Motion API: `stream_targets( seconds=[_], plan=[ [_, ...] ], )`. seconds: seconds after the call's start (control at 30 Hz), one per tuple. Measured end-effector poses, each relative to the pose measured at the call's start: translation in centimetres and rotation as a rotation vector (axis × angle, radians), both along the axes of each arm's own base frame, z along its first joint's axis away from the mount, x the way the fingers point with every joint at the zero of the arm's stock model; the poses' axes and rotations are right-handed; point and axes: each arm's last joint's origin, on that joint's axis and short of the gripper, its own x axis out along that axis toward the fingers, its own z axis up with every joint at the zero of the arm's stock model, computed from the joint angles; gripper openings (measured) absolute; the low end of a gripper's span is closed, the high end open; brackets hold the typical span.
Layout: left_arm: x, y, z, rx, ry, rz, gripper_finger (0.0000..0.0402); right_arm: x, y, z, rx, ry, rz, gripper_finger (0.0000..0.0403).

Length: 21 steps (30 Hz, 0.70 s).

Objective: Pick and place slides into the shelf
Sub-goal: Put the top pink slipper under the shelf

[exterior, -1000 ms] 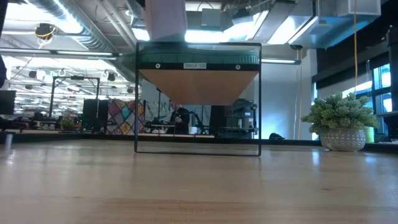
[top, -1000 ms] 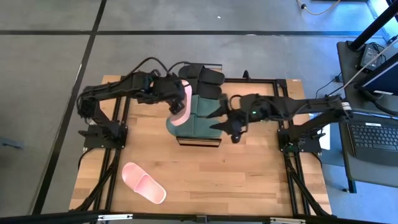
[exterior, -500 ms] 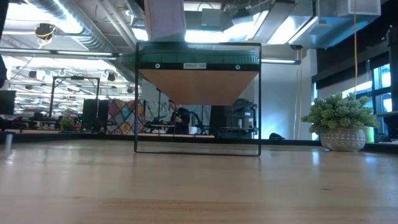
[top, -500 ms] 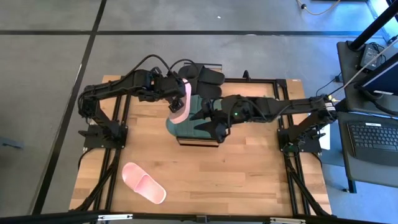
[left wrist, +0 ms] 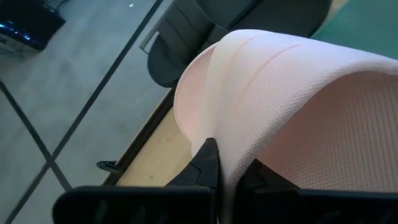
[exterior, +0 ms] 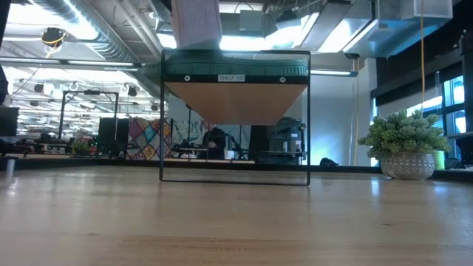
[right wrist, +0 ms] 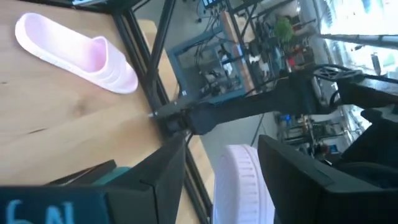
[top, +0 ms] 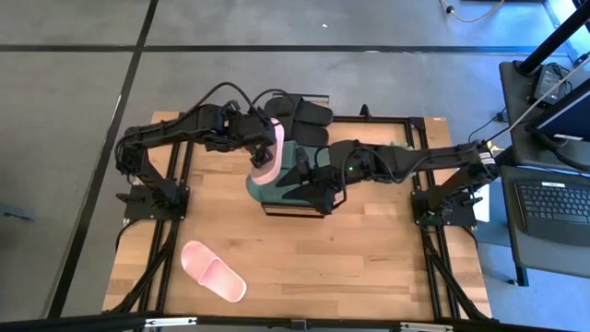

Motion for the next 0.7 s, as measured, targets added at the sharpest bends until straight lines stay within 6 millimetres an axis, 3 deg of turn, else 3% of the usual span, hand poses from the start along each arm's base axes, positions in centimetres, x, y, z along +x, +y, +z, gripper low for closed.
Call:
stream_targets(
  seconds=[0.4, 0.7],
  plan=[
    [0.4, -1.4, 0.1, 0.002, -0.021, -0.049, 0.0000, 2.3, 0.2, -1.4, -0.074, -0.065, 0.022, 0.0200],
    [0.5, -3.0, 0.1, 0.017, -0.021, -0.102, 0.0000, 2.4, 0.0, -1.0, -0.066, -0.114, 0.016, 0.0200]
  ],
)
